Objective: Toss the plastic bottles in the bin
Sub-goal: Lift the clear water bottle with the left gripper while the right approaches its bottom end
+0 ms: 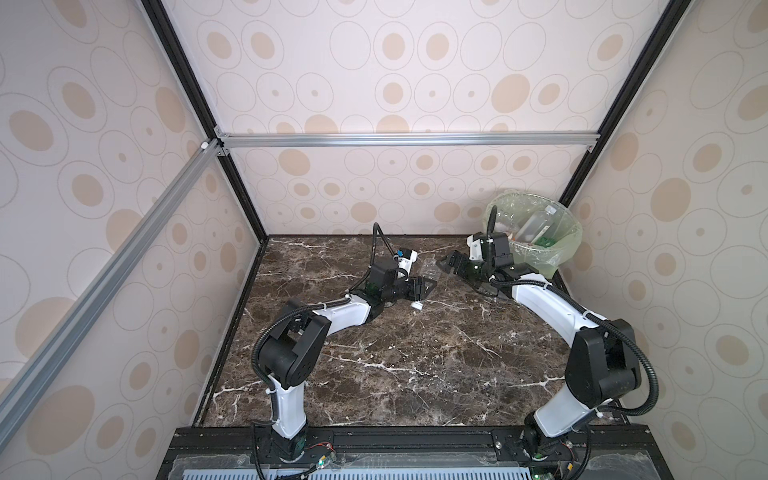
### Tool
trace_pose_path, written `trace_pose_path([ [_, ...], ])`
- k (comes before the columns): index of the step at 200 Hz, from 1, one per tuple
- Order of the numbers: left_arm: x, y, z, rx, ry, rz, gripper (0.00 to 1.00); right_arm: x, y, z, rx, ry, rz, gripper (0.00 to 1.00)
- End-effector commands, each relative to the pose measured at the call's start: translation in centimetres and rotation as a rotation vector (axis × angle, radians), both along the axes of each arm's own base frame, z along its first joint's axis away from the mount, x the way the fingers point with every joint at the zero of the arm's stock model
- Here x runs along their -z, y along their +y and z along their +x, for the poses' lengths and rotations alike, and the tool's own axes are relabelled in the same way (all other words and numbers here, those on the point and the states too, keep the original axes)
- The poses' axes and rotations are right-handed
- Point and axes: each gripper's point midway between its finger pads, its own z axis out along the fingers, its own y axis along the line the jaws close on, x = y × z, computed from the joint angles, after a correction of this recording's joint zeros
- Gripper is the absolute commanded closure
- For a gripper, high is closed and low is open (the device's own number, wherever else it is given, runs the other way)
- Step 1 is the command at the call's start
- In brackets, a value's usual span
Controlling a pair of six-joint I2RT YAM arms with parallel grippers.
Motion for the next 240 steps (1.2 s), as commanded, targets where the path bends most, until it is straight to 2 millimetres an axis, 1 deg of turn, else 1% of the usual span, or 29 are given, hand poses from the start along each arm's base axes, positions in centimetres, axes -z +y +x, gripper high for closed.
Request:
trace_pose_path([
  [1, -2.2, -0.7, -0.7, 0.024, -0.038, -0.052, 0.37, -1.2, 1.6, 0.6, -0.018, -0.021, 0.051, 0.07],
  [35, -2.3, -1.1, -0.8, 0.028, -0.038, -0.058, 0.37, -0.9, 2.8, 0.5, -0.039, -0.013, 0.065, 0.11],
  [63, -2.6, -1.2, -0.8, 0.027, -0.042, -0.063, 0.38, -0.5, 3.0, 0.4, -0.04, -0.007, 0.067, 0.15],
  [121, -2.7, -1.4, -0.9, 0.025, -0.041, -0.069, 0.37, 0.3, 3.4, 0.1, -0.052, 0.009, 0.094, 0.36],
  [141, -2.8, -1.5, -0.9, 0.024, -0.043, -0.072, 0.36, 0.5, 3.5, 0.1, -0.054, 0.013, 0.1, 0.4],
  [180, -3.0, -1.6, -1.0, 0.024, -0.042, -0.074, 0.35, 1.0, 4.1, -0.1, -0.064, 0.023, 0.111, 0.41],
  [211, -3.0, -1.7, -1.1, 0.025, -0.042, -0.075, 0.35, 1.6, 4.2, -0.2, -0.069, 0.036, 0.113, 0.37],
  [228, -3.2, -1.7, -1.2, 0.026, -0.045, -0.078, 0.35, 1.6, 4.2, -0.2, -0.067, 0.035, 0.115, 0.37],
  [240, -3.2, -1.7, -1.2, 0.026, -0.044, -0.077, 0.35, 1.7, 4.3, -0.2, -0.069, 0.036, 0.116, 0.4],
])
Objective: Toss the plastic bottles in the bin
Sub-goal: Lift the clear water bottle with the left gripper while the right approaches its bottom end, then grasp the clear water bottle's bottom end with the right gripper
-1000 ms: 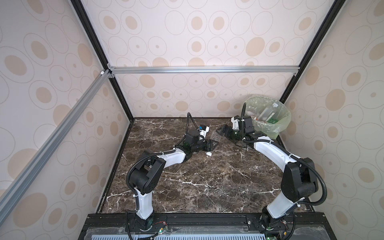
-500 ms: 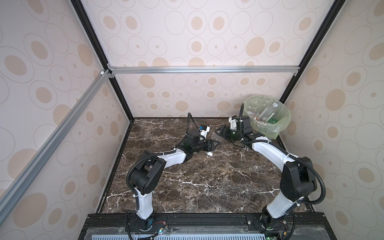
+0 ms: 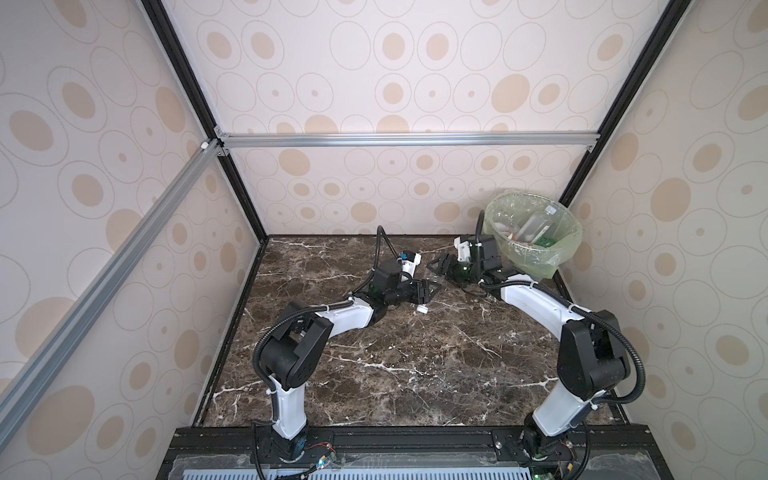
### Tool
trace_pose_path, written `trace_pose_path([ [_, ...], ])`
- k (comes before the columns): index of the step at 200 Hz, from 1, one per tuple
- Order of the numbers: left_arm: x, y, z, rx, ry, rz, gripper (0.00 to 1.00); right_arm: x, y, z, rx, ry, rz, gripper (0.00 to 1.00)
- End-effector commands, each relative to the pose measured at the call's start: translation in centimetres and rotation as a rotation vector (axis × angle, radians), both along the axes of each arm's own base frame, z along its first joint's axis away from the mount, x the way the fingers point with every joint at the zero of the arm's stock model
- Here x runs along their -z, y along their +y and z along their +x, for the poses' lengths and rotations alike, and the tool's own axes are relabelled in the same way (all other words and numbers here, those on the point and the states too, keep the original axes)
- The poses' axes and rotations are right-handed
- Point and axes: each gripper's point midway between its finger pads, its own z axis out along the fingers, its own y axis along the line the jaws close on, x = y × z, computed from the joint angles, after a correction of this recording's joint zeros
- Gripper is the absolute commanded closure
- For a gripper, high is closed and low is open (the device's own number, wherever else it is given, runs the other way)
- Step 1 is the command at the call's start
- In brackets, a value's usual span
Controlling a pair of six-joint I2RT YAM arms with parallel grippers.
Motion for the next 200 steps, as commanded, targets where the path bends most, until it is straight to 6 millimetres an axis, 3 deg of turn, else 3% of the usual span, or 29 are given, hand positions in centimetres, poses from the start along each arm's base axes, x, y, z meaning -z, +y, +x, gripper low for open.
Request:
trace_pose_path([
  [1, -3.1, -0.5, -0.2, 0.009, -0.056, -0.056, 0.35, 0.7, 0.5, -0.2, -0.006, 0.018, 0.012, 0.41],
  [71, -2.8, -0.5, -0.1, 0.002, -0.05, -0.045, 0.31, 0.8, -0.1, -0.4, 0.01, 0.01, -0.011, 0.59],
  [200, -1.2, 1.1, -0.9, -0.039, -0.045, 0.052, 0.07, 0.6, -2.6, 0.1, 0.054, -0.014, -0.093, 0.62],
])
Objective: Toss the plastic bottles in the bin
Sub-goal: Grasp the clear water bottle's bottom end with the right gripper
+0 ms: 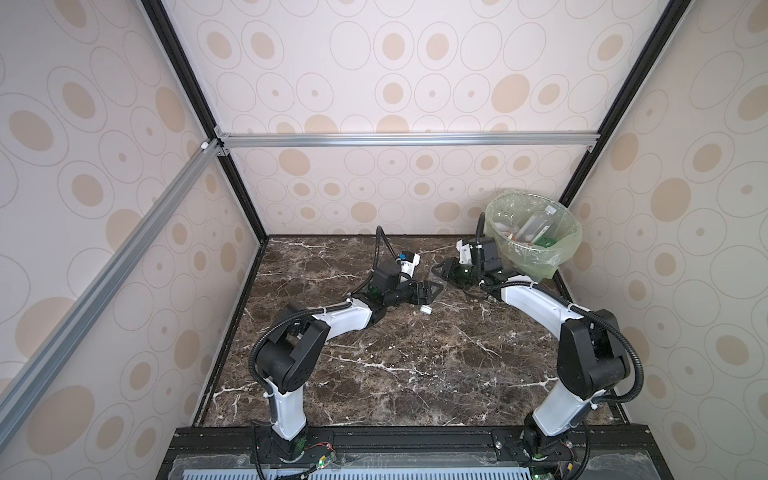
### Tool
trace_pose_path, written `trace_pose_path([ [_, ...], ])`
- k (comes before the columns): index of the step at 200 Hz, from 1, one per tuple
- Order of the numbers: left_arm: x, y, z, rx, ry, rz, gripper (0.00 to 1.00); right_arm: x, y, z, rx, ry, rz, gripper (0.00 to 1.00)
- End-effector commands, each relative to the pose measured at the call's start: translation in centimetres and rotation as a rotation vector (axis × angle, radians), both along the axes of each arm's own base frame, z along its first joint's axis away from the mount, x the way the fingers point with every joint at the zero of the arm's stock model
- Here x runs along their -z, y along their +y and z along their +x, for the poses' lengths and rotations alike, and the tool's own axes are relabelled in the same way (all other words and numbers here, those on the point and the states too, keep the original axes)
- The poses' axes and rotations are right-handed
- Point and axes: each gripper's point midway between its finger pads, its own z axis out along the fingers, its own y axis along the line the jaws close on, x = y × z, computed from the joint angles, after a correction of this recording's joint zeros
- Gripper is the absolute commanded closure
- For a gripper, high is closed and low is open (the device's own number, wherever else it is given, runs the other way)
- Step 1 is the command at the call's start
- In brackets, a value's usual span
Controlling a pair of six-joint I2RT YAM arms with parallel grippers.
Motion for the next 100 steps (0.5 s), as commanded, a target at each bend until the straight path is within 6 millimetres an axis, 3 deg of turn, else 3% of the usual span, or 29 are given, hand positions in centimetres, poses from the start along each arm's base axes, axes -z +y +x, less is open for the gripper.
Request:
trace_pose_path([
  [1, -1.0, 0.4, -0.5, -0.009, -0.048, 0.031, 0.07, -0.8, -1.0, -0.2, 0.016, -0.023, -0.032, 0.62],
  [19, -0.9, 0.7, -0.7, -0.012, -0.055, 0.052, 0.01, -0.7, -1.3, -0.2, 0.021, -0.022, -0.048, 0.62],
  [58, -1.8, 1.3, -0.9, -0.025, -0.097, 0.101, 0.01, -1.3, -2.1, 0.0, 0.032, -0.037, -0.077, 0.62],
  [82, -3.3, 1.9, -0.9, -0.045, -0.146, 0.119, 0.01, -2.6, -2.7, 0.2, 0.037, -0.062, -0.108, 0.62],
  [100, -5.1, 2.1, -0.8, -0.054, -0.185, 0.11, 0.01, -4.7, -3.5, 0.5, 0.047, -0.108, -0.141, 0.62],
])
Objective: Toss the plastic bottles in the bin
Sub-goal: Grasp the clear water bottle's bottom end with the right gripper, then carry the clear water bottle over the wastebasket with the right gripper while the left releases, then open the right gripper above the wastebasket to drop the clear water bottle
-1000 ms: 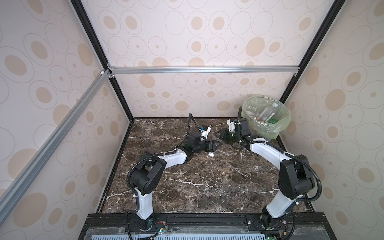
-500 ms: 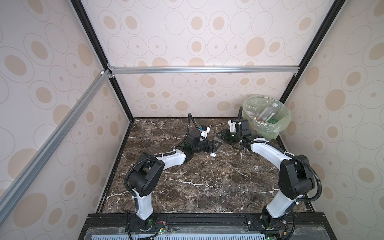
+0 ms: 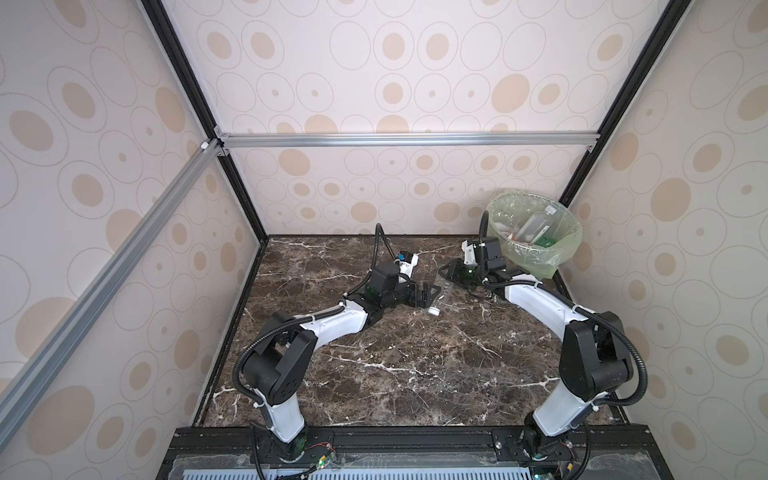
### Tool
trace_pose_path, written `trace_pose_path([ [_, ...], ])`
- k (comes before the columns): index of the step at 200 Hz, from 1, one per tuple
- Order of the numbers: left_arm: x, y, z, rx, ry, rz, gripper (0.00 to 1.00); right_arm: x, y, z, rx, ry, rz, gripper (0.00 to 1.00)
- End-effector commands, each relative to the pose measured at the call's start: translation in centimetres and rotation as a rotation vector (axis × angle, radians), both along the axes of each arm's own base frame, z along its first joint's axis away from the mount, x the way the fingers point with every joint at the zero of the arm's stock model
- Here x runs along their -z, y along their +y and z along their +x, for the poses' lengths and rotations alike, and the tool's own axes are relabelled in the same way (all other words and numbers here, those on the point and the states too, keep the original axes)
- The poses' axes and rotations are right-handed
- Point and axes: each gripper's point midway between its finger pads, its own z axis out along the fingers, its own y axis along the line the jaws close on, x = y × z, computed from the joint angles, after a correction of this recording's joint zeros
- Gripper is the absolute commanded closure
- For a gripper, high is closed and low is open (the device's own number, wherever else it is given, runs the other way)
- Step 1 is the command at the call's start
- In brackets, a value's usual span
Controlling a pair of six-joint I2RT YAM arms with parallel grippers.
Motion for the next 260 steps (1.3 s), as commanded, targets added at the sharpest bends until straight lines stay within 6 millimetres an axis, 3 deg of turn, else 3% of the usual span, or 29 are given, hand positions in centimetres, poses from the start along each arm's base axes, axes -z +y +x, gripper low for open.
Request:
trace_pose_path([
  [1, -3.4, 0.4, 0.0, -0.009, -0.102, 0.011, 0.01, -4.7, -1.4, 0.4, 0.019, -0.105, -0.046, 0.62],
  [20, -5.7, 0.2, 0.1, -0.005, -0.146, -0.016, 0.01, -7.8, -2.3, 0.4, 0.029, -0.168, -0.086, 0.62],
  [24, -6.2, 0.2, 0.2, -0.004, -0.157, -0.022, 0.01, -8.7, -3.8, 0.8, 0.059, -0.184, -0.096, 0.62],
  [47, -9.4, -0.3, 0.5, 0.003, -0.22, -0.06, 0.01, -13.6, -6.5, 0.8, 0.109, -0.272, -0.164, 0.62],
  [86, -15.2, -2.1, 0.9, 0.033, -0.341, -0.138, 0.01, -23.6, -12.4, -0.4, 0.248, -0.463, -0.32, 0.62],
  [129, -20.3, -5.2, 0.8, 0.088, -0.462, -0.172, 0.01, -33.0, -18.3, -3.3, 0.453, -0.645, -0.348, 0.62],
  [153, -22.8, -6.2, 0.5, 0.1, -0.515, -0.201, 0.01, -37.1, -20.1, -5.5, 0.552, -0.755, -0.361, 0.62],
  [174, -23.7, -6.6, 0.2, 0.109, -0.543, -0.208, 0.01, -39.9, -21.0, -7.0, 0.615, -0.841, -0.363, 0.61],
  [195, -23.4, -6.5, 0.4, 0.1, -0.551, -0.187, 0.01, -40.7, -22.0, -6.9, 0.676, -0.872, -0.39, 0.61],
  [210, -22.6, -6.4, 0.7, 0.092, -0.545, -0.169, 0.01, -39.5, -22.9, -5.4, 0.701, -0.834, -0.402, 0.62],
  [223, -22.0, -6.5, 0.7, 0.091, -0.537, -0.162, 0.01, -37.0, -23.7, -2.8, 0.71, -0.762, -0.397, 0.62],
  [236, -21.3, -6.6, 0.8, 0.094, -0.522, -0.157, 0.01, -33.0, -24.7, 0.4, 0.726, -0.648, -0.406, 0.6],
  [248, -20.6, -6.9, 0.7, 0.105, -0.502, -0.161, 0.01, -28.8, -25.4, 3.2, 0.733, -0.526, -0.448, 0.47],
  [260, -20.1, -7.0, 0.7, 0.115, -0.486, -0.16, 0.01, -25.7, -25.4, 5.1, 0.701, -0.417, -0.466, 0.2],
])
